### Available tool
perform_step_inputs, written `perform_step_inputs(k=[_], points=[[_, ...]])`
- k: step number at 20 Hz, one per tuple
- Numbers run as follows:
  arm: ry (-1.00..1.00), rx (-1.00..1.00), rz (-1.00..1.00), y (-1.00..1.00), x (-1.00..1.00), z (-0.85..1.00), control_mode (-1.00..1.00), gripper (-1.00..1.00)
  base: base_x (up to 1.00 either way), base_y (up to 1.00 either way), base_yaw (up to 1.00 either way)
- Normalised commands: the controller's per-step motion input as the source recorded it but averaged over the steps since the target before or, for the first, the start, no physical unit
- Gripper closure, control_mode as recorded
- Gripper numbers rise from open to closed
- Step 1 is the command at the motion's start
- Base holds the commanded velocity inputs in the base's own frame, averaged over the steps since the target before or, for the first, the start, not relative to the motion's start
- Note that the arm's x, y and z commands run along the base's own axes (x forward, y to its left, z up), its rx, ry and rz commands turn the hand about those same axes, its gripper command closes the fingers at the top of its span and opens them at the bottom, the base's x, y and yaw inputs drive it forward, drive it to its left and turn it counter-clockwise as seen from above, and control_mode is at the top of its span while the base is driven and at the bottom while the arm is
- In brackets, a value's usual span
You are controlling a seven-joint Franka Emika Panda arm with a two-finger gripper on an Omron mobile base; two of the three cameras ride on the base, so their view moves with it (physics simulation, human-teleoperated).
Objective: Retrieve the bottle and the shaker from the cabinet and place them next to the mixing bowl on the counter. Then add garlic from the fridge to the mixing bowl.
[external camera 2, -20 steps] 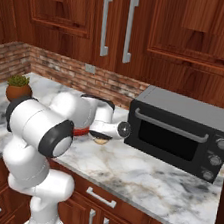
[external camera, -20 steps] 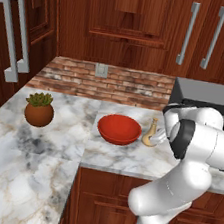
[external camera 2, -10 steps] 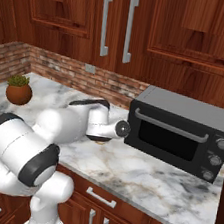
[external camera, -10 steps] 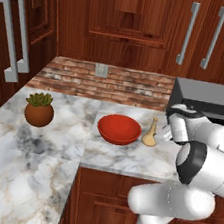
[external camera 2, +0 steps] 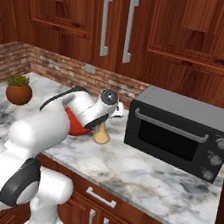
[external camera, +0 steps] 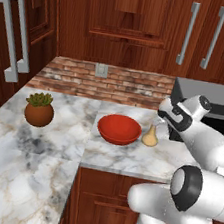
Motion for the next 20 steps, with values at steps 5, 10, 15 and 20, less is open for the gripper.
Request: perform_step_inputs(k=[5, 10, 15, 20], points=[[0.09, 0.00, -0.25, 0.28, -0.46, 0.65, -1.00, -1.00, 0.00, 0.00, 0.00], [-0.05, -0.01, -0.23, 0.46, -0.83, 0.86, -1.00, -1.00, 0.00, 0.00, 0.00], [-0.15, -0.05, -0.15, 0.55, -0.89, 0.97, -1.00, -1.00, 0.00, 0.00, 0.00], [-0.44, -0.04, -0.03, 0.48, -1.00, 0.53, -1.00, -1.00, 0.00, 0.00, 0.00]])
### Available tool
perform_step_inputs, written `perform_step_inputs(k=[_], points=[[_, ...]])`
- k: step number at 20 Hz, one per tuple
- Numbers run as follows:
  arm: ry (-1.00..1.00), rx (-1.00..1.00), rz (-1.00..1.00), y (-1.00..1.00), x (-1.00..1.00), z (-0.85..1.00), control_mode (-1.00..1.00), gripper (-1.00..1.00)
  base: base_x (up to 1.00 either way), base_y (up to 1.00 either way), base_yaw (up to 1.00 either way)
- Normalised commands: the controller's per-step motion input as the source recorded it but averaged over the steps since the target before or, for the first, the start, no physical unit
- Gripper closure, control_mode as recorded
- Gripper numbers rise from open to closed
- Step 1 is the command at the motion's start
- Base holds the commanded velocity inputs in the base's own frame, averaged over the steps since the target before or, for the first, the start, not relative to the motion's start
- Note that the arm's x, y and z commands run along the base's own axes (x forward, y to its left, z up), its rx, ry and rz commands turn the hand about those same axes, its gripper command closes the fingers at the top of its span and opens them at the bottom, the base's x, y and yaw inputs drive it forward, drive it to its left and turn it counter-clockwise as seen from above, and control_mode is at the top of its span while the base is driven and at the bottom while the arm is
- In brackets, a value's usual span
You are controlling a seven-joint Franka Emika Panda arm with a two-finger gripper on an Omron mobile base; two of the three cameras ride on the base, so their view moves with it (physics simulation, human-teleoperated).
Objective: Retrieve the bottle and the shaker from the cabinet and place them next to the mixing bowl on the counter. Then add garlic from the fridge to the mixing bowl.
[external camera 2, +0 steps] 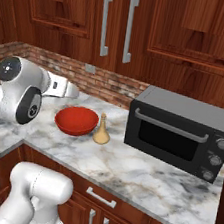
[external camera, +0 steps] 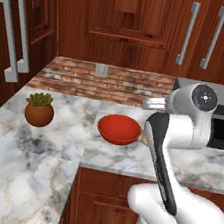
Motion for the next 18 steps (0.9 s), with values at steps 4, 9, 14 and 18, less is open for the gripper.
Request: perform_step_inputs(k=[4, 9, 14, 18], points=[[-0.45, 0.00, 0.00, 0.13, -1.00, 0.53, -1.00, -1.00, 0.00, 0.00, 0.00], [-0.32, 0.00, 0.00, 0.01, -1.00, 0.63, -1.00, -1.00, 0.00, 0.00, 0.00], [0.03, 0.06, 0.00, 0.00, -0.74, 0.88, -1.00, -1.00, 0.00, 0.00, 0.00], [0.39, 0.10, 0.00, 0.00, -0.27, -0.01, -1.00, -1.00, 0.00, 0.00, 0.00]])
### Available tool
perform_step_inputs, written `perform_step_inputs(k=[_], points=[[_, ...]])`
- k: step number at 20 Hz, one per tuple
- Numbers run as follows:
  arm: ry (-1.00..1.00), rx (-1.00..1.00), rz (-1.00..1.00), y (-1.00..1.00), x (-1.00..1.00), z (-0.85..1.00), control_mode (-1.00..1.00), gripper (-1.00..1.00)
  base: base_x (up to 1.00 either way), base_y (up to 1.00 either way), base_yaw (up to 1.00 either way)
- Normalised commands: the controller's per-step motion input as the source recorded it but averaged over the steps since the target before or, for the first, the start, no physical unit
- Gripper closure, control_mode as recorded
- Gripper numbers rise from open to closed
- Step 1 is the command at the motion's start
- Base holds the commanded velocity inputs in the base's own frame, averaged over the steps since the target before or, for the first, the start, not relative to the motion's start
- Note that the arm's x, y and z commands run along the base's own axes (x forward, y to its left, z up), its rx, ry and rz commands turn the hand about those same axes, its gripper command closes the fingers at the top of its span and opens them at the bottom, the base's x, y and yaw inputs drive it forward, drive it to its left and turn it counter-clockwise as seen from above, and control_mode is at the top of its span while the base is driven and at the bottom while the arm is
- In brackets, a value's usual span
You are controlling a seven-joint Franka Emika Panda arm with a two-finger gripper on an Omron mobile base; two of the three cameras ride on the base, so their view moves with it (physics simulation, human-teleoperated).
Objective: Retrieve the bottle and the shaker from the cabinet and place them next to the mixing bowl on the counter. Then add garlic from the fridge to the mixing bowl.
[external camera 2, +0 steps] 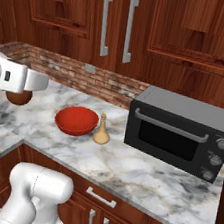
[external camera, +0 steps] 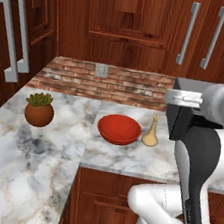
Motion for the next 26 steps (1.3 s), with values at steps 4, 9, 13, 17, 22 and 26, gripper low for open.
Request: perform_step_inputs(k=[4, 9, 13, 17, 22, 26], points=[[0.48, 0.08, 0.00, 0.00, 0.00, -0.35, -1.00, -1.00, 0.00, 0.00, 0.00], [0.26, 0.03, 0.00, 0.00, 0.00, -0.58, -1.00, -1.00, 0.00, 0.00, 0.00], [0.01, 0.00, -0.02, 0.00, -0.09, -0.87, -1.00, -1.00, 0.00, 0.00, 0.00], [-0.02, 0.00, -0.02, 0.00, -0.45, -0.35, -1.00, -1.00, 0.00, 0.00, 0.00], [-0.02, 0.10, -0.01, -0.12, -0.91, 0.04, -1.00, -1.00, 0.00, 0.00, 0.00], [0.00, 0.09, 0.00, -0.06, -0.66, 0.03, -1.00, -1.00, 0.00, 0.00, 0.00]])
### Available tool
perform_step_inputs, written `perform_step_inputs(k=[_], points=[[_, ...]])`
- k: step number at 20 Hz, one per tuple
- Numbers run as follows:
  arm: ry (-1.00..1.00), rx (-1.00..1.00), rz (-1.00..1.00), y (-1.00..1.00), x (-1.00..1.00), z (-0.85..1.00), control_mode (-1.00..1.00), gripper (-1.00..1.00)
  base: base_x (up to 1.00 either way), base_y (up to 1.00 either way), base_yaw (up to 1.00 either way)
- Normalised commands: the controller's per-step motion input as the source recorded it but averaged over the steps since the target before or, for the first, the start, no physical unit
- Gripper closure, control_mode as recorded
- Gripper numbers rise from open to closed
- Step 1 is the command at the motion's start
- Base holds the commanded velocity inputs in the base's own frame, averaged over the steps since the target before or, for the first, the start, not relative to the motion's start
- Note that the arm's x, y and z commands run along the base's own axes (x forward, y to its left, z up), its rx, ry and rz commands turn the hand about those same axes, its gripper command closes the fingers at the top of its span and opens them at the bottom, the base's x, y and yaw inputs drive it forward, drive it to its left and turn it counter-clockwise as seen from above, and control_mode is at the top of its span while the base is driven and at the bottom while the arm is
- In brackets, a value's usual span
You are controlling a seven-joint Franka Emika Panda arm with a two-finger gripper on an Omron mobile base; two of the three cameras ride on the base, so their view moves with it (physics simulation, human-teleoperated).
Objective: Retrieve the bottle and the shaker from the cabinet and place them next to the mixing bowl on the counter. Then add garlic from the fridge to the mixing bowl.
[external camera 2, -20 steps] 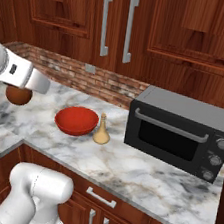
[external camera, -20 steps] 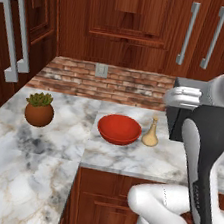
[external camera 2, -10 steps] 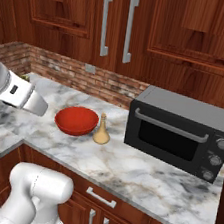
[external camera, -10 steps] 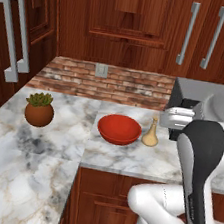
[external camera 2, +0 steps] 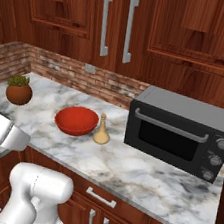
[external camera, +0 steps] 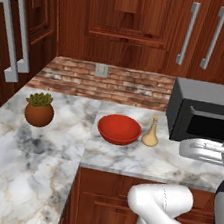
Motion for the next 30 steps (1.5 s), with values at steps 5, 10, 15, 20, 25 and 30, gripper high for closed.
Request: perform_step_inputs(k=[5, 10, 15, 20, 25, 30], points=[[0.00, 0.00, 0.00, 0.00, 0.00, 0.00, -1.00, -1.00, 0.00, 0.00, 0.00], [0.00, 0.00, 0.00, 0.00, 0.00, 0.00, -1.00, -1.00, 0.00, 0.00, 0.00], [0.00, 0.00, 0.00, 0.00, 0.00, 0.00, 1.00, -1.00, -0.30, 0.00, -0.01], [0.00, 0.00, 0.00, 0.00, 0.00, 0.00, 1.00, -1.00, -1.00, 0.00, -0.14], [0.00, 0.00, 0.00, 0.00, 0.00, 0.00, 1.00, -1.00, -0.98, -0.01, -0.15], [0.00, 0.00, 0.00, 0.00, 0.00, 0.00, 1.00, -1.00, -0.54, -0.11, -0.52]])
